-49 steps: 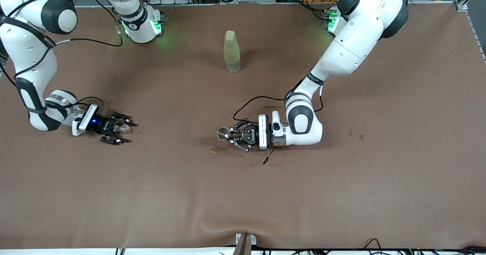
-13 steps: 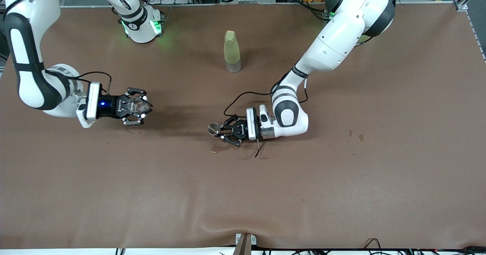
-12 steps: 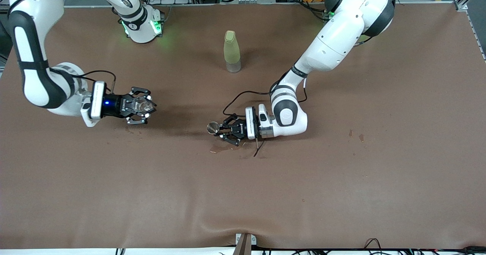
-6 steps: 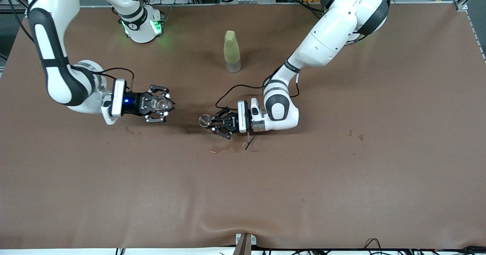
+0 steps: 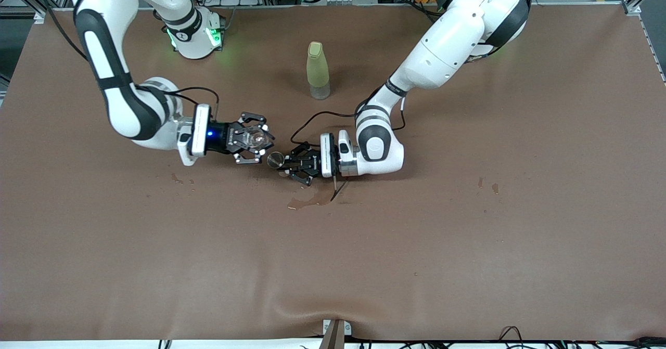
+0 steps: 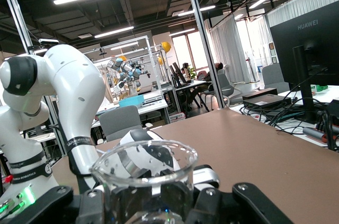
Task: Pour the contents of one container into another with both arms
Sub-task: 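Move the beaker above the jigger with the right gripper while the left gripper holds it, then tilt the glass beaker with the right gripper to pour into the jigger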
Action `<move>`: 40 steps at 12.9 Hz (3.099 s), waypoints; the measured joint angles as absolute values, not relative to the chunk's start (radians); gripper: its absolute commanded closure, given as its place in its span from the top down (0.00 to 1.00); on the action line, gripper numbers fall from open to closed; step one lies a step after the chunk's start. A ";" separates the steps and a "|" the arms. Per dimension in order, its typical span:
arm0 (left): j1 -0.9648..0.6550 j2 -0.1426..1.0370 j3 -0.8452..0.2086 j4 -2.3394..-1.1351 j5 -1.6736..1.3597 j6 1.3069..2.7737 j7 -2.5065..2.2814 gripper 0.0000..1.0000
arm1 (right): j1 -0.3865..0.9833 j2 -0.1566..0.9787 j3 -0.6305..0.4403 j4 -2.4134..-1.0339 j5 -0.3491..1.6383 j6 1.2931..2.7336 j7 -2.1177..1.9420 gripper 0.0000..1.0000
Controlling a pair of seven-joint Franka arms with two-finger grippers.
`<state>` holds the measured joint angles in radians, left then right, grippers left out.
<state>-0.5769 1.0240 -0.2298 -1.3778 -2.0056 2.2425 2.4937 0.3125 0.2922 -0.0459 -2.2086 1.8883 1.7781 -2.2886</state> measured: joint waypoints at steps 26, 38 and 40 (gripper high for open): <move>-0.569 1.024 -0.220 -1.373 -2.022 2.249 2.494 0.00 | 0.349 0.352 0.010 -2.277 2.041 1.828 -2.388 0.00; -0.562 1.024 -0.220 -1.372 -2.022 2.247 2.494 0.00 | 0.349 0.349 0.016 -2.274 2.042 1.822 -2.104 0.00; -0.550 1.024 -0.220 -1.371 -2.022 2.226 2.494 0.00 | 0.349 0.343 0.016 -2.273 2.042 1.821 -2.063 0.00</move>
